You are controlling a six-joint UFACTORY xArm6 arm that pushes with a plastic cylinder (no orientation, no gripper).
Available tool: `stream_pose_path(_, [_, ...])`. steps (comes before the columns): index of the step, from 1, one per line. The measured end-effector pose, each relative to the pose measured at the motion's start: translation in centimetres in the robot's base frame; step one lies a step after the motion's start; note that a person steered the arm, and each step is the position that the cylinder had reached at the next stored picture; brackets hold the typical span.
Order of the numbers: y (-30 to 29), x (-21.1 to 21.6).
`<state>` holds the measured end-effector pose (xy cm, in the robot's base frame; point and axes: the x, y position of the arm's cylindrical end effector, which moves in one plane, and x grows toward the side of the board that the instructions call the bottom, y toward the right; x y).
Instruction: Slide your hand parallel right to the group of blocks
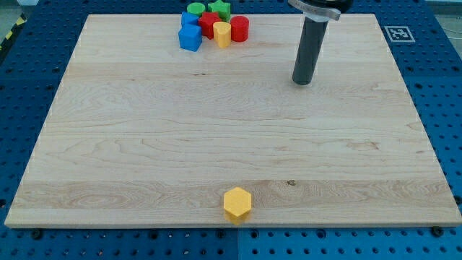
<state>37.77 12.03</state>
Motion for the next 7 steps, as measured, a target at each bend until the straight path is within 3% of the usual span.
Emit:
stream_pose_path(6, [1.0, -0.3])
stream_pose_path(7, [1.0, -3.6])
